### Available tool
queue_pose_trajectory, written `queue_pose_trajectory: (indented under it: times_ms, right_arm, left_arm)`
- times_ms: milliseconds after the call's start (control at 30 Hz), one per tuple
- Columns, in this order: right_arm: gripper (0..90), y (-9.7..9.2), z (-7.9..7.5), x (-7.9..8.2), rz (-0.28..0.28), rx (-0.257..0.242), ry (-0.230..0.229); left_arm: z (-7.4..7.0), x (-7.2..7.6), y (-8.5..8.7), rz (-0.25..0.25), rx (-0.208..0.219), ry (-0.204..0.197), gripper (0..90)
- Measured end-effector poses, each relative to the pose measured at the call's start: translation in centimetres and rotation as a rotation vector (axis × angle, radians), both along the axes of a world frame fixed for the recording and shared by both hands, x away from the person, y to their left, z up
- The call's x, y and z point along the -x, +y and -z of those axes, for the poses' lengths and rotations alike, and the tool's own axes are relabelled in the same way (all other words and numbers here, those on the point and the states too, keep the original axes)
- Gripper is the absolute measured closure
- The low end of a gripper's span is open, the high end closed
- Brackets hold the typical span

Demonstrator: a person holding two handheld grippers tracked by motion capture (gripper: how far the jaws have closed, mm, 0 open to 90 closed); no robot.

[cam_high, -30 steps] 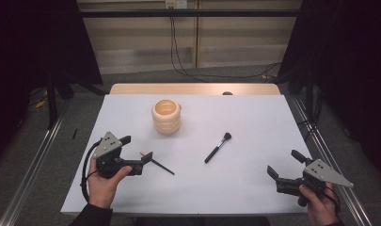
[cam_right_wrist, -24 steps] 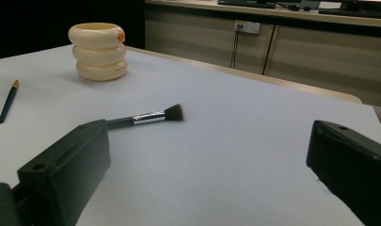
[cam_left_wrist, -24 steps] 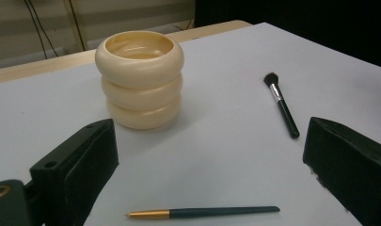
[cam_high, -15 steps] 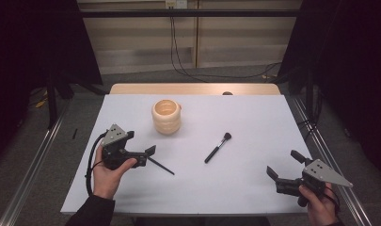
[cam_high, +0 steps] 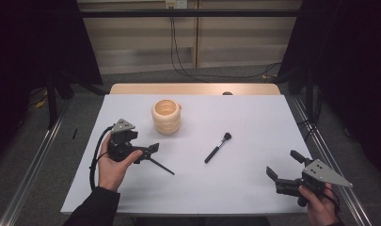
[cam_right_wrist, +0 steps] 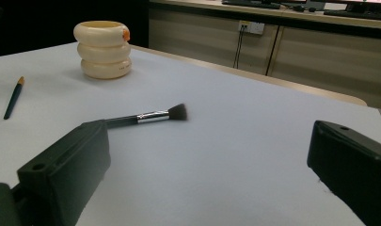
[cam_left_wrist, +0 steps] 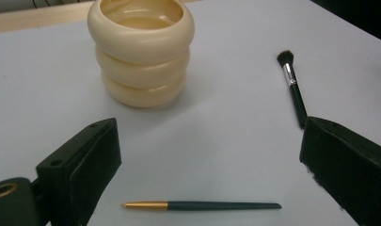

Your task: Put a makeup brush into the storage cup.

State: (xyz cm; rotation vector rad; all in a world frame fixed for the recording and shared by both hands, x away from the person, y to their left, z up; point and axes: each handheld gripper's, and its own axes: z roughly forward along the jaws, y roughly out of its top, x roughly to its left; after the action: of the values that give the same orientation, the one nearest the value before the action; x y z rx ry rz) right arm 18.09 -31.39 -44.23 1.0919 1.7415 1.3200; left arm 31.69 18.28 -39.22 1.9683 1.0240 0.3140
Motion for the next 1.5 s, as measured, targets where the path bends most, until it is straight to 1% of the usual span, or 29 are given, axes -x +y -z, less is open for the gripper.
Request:
queue_pose_trajectory:
  times_ms: [33, 67, 100, 300, 333, 400, 467, 500, 533, 567, 633, 733, 833, 900, 933, 967, 1000, 1033, 1067, 1133, 1167, 1200, 1233, 1267, 1333, 1367, 1400, 1433, 1500]
  right_arm:
    - [0.0, 0.0, 0.0, 0.0, -0.002, -0.001, 0.001]
    - [0.0, 0.0, 0.0, 0.0, -0.002, 0.003, -0.002]
    - [0.0, 0.0, 0.0, 0.0, 0.0, 0.003, -0.003]
    - [0.0, 0.0, 0.0, 0.0, 0.0, 0.002, -0.004]
    - [0.0, 0.0, 0.0, 0.0, 0.0, 0.002, -0.004]
    - [0.0, 0.0, 0.0, 0.0, 0.001, 0.003, -0.002]
    - [0.0, 0.0, 0.0, 0.0, -0.006, 0.005, -0.003]
    - [0.0, 0.1, 0.0, 0.0, -0.001, 0.007, -0.007]
    - [0.0, 0.1, 0.0, 0.0, -0.002, 0.006, -0.008]
    - [0.0, 0.1, 0.0, 0.0, -0.003, 0.007, -0.008]
    - [0.0, 0.1, 0.0, 0.0, -0.007, 0.002, -0.004]
    - [0.0, 0.1, 0.0, 0.0, -0.001, 0.005, -0.003]
    - [0.0, 0.1, 0.0, 0.0, -0.014, 0.006, -0.004]
    - [0.0, 0.2, 0.0, 0.0, -0.018, 0.006, 0.001]
    - [0.0, 0.2, 0.0, 0.0, -0.018, 0.006, 0.001]
    - [0.0, 0.2, 0.0, 0.0, -0.023, 0.012, 0.0]
    - [0.0, 0.2, 0.0, 0.0, -0.023, 0.012, 0.0]
    - [0.0, 0.2, 0.0, 0.0, -0.027, 0.012, 0.002]
    - [0.0, 0.2, 0.0, 0.0, -0.019, 0.011, -0.003]
    - [0.0, 0.2, 0.0, 0.0, -0.024, 0.012, 0.0]
    - [0.0, 0.2, 0.0, 0.0, -0.013, 0.015, -0.002]
    - [0.0, 0.2, 0.0, 0.0, -0.012, 0.014, -0.002]
    - [0.0, 0.3, 0.0, 0.0, -0.014, 0.012, -0.002]
    - [0.0, 0.3, 0.0, 0.0, -0.014, 0.012, -0.002]
    - [0.0, 0.3, 0.0, 0.1, -0.013, 0.01, 0.005]
    - [0.0, 0.3, 0.0, 0.1, -0.01, 0.013, -0.002]
    - [0.0, 0.3, 0.0, 0.1, -0.01, 0.013, -0.002]
    - [0.0, 0.3, 0.0, 0.1, -0.014, 0.009, 0.003]
    - [0.0, 0.3, 0.0, 0.0, -0.015, 0.012, -0.002]
  left_arm:
    - [0.0, -0.3, -0.1, -0.003, -0.024, 0.029, 5.6]
    - [0.0, -0.3, -0.1, -0.003, -0.024, 0.029, 6.1]
    - [0.1, -0.6, -0.2, 0.005, -0.022, 0.061, 7.5]
    - [0.3, -1.4, -0.4, -0.019, -0.076, 0.128, 8.1]
    - [0.5, -1.5, -0.5, -0.022, -0.075, 0.136, 8.0]
    - [0.8, -1.7, -0.6, -0.02, -0.104, 0.142, 7.3]
    - [1.0, -1.9, -0.6, -0.017, -0.148, 0.146, 6.7]
    - [1.1, -2.0, -0.7, -0.036, -0.148, 0.147, 6.7]
    - [1.2, -2.1, -0.8, -0.054, -0.144, 0.16, 6.7]
    - [1.3, -2.2, -0.7, -0.054, -0.146, 0.163, 6.6]
    - [1.4, -2.2, -0.8, -0.05, -0.172, 0.169, 6.6]
    - [1.6, -2.4, -0.9, -0.084, -0.204, 0.201, 6.6]
    - [1.9, -2.4, -0.9, -0.092, -0.211, 0.207, 7.0]
    - [2.2, -2.6, -1.1, -0.083, -0.23, 0.247, 8.2]
    - [2.2, -2.6, -1.1, -0.083, -0.23, 0.247, 8.9]
    - [2.5, -2.6, -1.3, -0.091, -0.243, 0.275, 9.1]
    - [2.5, -2.6, -1.3, -0.091, -0.243, 0.275, 10.3]
    - [2.6, -2.8, -1.4, -0.085, -0.244, 0.303, 10.3]
    - [2.8, -2.8, -1.4, -0.083, -0.252, 0.307, 12.6]
    - [3.0, -3.0, -1.4, -0.108, -0.262, 0.357, 15.4]
    - [3.2, -3.3, -1.3, -0.137, -0.246, 0.421, 15.1]
    - [3.2, -3.3, -1.3, -0.137, -0.246, 0.421, 15.2]
    - [3.3, -3.5, -1.3, -0.159, -0.24, 0.442, 16.4]
    - [3.3, -3.5, -1.3, -0.159, -0.24, 0.442, 19.5]
    - [3.3, -3.5, -1.3, -0.172, -0.248, 0.457, 20.5]
    - [3.5, -3.6, -1.4, -0.184, -0.242, 0.484, 22.8]
    - [3.5, -3.6, -1.4, -0.184, -0.242, 0.484, 23.8]
    - [3.6, -3.7, -1.4, -0.177, -0.257, 0.498, 25.5]
    - [3.6, -3.7, -1.5, -0.184, -0.255, 0.498, 28.5]
